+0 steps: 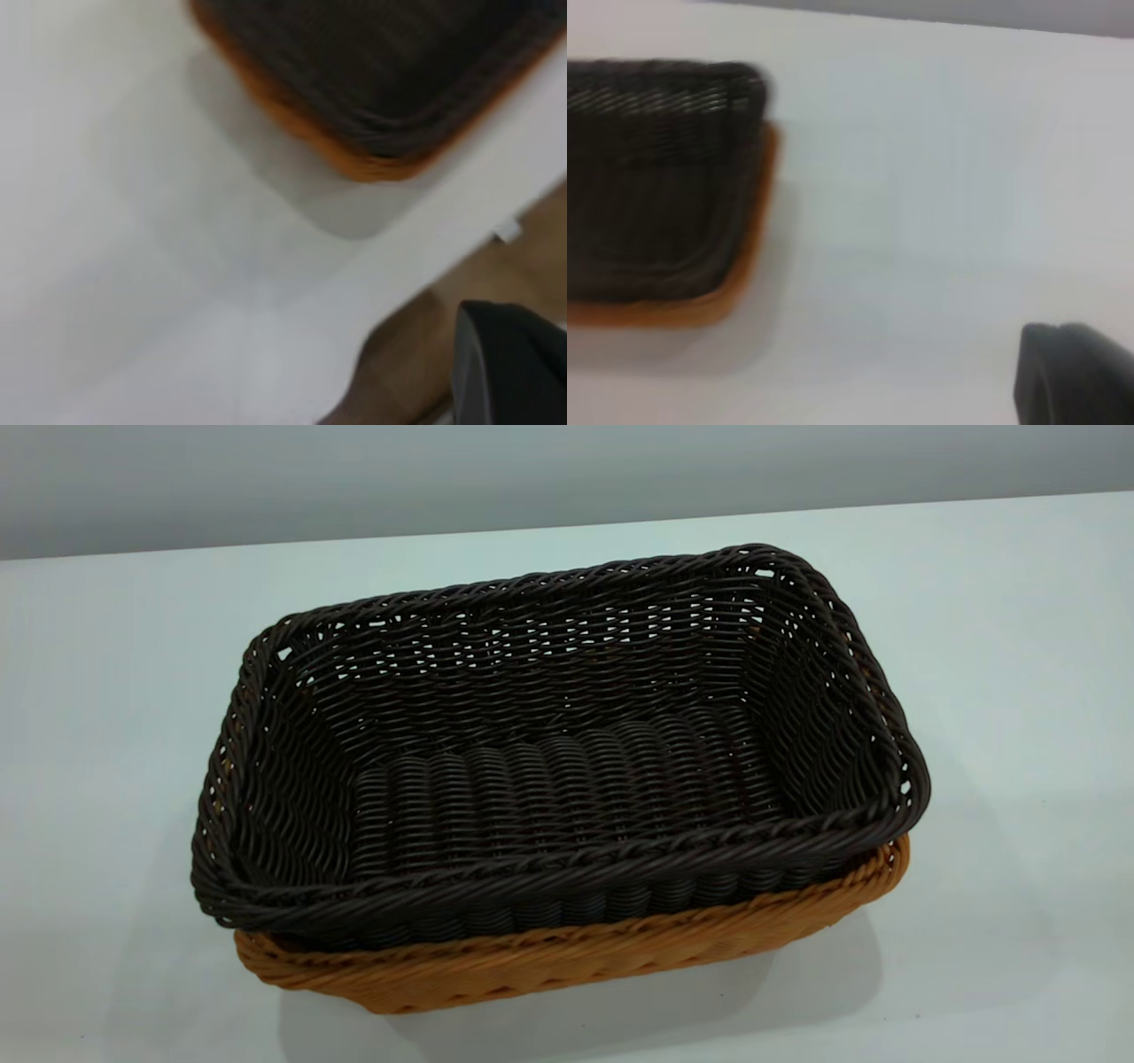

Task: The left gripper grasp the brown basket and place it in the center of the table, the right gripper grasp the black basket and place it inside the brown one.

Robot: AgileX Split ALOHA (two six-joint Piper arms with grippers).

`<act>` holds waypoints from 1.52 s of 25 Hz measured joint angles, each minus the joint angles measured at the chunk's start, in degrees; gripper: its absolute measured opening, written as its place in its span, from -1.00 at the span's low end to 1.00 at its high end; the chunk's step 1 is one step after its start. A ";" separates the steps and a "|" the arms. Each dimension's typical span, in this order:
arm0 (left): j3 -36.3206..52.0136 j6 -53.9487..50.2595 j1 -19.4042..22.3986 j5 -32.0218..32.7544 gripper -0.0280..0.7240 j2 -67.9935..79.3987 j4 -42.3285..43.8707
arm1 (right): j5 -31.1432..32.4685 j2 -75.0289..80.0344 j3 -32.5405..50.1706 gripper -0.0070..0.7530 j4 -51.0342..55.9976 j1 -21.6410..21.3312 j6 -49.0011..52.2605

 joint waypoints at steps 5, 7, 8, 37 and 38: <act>0.00 0.00 12.19 -0.17 -0.93 0.05 0.00 | 0.00 0.00 0.00 -0.98 0.00 -13.59 0.00; 0.00 0.00 16.73 -0.17 -0.93 0.05 0.00 | 0.00 0.00 0.00 -0.98 0.00 -17.54 0.00; 0.00 0.00 19.08 -0.17 -0.93 0.05 0.00 | 0.00 -0.05 0.00 -0.98 0.00 -19.16 0.00; -0.39 0.00 34.43 0.56 -0.93 -13.35 0.01 | -0.11 -2.72 0.00 -0.98 0.00 -20.90 0.00; -0.39 0.00 34.43 0.56 -0.93 -13.35 0.01 | -0.11 -2.72 0.00 -0.98 0.00 -20.90 0.00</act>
